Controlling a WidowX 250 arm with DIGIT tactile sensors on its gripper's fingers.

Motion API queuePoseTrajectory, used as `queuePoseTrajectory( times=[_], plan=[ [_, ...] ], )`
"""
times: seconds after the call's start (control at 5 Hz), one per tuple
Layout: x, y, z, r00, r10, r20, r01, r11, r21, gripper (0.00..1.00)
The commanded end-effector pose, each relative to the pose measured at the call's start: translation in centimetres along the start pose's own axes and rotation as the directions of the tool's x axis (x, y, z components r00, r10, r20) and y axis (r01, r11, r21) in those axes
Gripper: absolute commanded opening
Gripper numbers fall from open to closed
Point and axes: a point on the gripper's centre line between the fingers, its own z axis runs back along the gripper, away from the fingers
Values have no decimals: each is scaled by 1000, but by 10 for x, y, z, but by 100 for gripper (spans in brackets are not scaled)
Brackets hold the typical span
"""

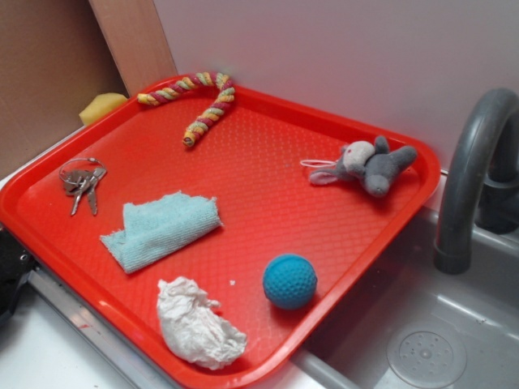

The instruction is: Grab the gray animal.

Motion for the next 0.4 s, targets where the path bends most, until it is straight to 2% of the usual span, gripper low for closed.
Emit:
queuePoseTrajectory(
  times=[0.0, 0.2],
  plan=[
    [0, 0, 0, 1000, 0, 0, 0, 1000, 0, 100],
    [36, 2, -5, 970, -241, -23, 238, 968, -73, 100]
  ],
)
